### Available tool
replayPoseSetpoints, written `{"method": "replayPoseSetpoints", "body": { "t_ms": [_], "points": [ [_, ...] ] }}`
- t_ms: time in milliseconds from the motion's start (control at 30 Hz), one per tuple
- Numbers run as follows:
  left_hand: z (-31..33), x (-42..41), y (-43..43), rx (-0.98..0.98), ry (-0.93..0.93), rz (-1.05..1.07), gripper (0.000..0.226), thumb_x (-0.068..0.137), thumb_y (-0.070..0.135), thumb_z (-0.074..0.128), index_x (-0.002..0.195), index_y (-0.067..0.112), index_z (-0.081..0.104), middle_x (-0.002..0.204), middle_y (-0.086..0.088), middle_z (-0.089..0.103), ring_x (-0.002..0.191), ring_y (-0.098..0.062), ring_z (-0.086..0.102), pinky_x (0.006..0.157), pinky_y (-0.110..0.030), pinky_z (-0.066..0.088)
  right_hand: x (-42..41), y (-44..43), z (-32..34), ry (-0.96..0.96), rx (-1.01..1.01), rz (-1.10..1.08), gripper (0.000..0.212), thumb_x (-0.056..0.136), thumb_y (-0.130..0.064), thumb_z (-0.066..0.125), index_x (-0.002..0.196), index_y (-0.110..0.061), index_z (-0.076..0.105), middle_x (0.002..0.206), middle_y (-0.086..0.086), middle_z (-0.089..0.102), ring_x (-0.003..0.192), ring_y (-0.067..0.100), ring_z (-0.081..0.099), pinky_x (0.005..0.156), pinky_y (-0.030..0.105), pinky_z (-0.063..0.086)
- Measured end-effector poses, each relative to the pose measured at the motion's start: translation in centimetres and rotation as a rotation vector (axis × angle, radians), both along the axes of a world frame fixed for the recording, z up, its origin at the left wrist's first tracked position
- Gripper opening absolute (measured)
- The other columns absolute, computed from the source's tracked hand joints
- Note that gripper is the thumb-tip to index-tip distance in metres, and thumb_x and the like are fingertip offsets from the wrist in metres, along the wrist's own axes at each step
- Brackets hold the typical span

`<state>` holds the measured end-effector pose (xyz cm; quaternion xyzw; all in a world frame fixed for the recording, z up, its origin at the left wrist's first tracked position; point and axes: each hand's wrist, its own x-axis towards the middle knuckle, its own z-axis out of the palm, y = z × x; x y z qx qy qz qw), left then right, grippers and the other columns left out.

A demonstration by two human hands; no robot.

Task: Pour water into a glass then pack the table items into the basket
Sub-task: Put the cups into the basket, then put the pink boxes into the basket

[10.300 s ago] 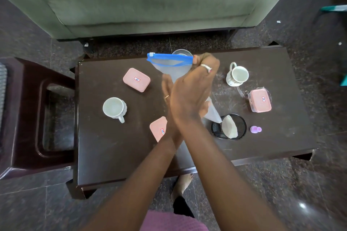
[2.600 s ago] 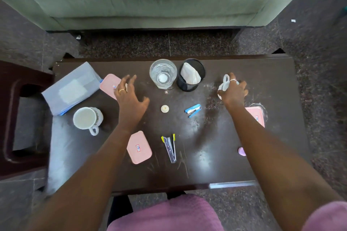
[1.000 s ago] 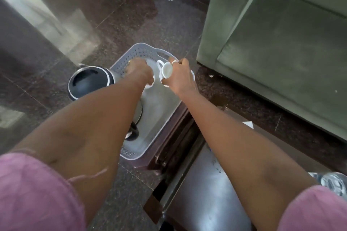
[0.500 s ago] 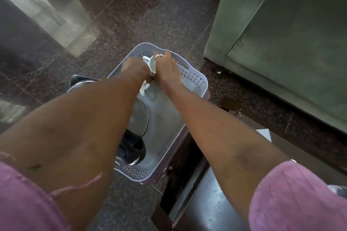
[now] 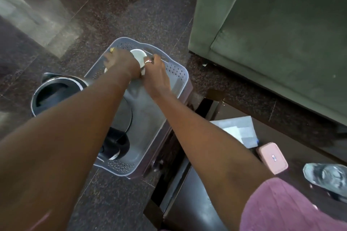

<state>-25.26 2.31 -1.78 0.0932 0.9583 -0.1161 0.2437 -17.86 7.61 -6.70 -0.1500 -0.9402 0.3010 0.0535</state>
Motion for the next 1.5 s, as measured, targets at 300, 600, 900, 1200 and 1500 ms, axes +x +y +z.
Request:
{"method": "replayPoseSetpoints", "body": {
  "t_ms": [300, 600, 900, 1200, 1500],
  "points": [
    [-0.7, 9.2, 4.7, 0.377, 0.283, -0.210, 0.061, 0.092, 0.025, 0.042, 0.136, -0.014, 0.028, 0.146, -0.029, 0.026, 0.141, -0.039, 0.013, 0.116, -0.047, 0.009, 9.6, 3.4, 1.3, 0.216, -0.052, -0.252, 0.024, 0.084, 0.000, 0.058, 0.108, 0.004, 0.062, 0.124, 0.020, 0.055, 0.114, 0.037, 0.045, 0.089, 0.043, 0.045],
    [-4.2, 26.1, 10.8, 0.673, 0.272, -0.366, 0.060, 0.088, 0.014, 0.051, 0.138, -0.008, 0.027, 0.150, -0.030, 0.020, 0.141, -0.040, 0.015, 0.118, -0.046, 0.007, 25.8, 8.8, -2.1, 0.066, -0.319, -0.597, 0.036, 0.091, -0.013, 0.048, 0.127, -0.007, 0.050, 0.133, 0.012, 0.046, 0.120, 0.020, 0.038, 0.095, 0.020, 0.028],
    [-9.9, 39.1, 16.9, 0.500, -0.011, -0.627, 0.058, 0.094, 0.016, 0.043, 0.146, 0.008, 0.019, 0.156, -0.017, 0.012, 0.144, -0.032, 0.012, 0.118, -0.038, 0.008, 41.0, 13.8, -4.6, -0.306, -0.043, -0.468, 0.031, 0.089, -0.019, 0.051, 0.117, -0.007, 0.058, 0.126, 0.015, 0.050, 0.114, 0.035, 0.043, 0.087, 0.044, 0.044],
    [-11.9, 42.4, 20.5, 0.226, 0.030, -1.015, 0.075, 0.086, 0.011, 0.055, 0.147, 0.021, 0.012, 0.158, -0.008, 0.007, 0.144, -0.037, 0.005, 0.116, -0.049, 0.011, 47.2, 12.3, -5.1, -1.004, -0.197, -0.460, 0.080, 0.078, -0.041, 0.068, 0.140, -0.015, 0.025, 0.141, 0.018, 0.026, 0.122, 0.046, 0.034, 0.093, 0.061, 0.041],
    [-13.1, 42.0, 20.7, 0.173, 0.021, -0.973, 0.073, 0.086, 0.003, 0.056, 0.145, 0.025, 0.019, 0.158, -0.008, 0.008, 0.143, -0.043, 0.002, 0.115, -0.055, 0.010, 48.5, 11.0, -6.9, -1.103, -0.296, -0.555, 0.061, 0.090, -0.008, 0.053, 0.139, -0.010, 0.017, 0.135, 0.029, 0.029, 0.119, 0.053, 0.041, 0.091, 0.066, 0.040]
  ]
}}
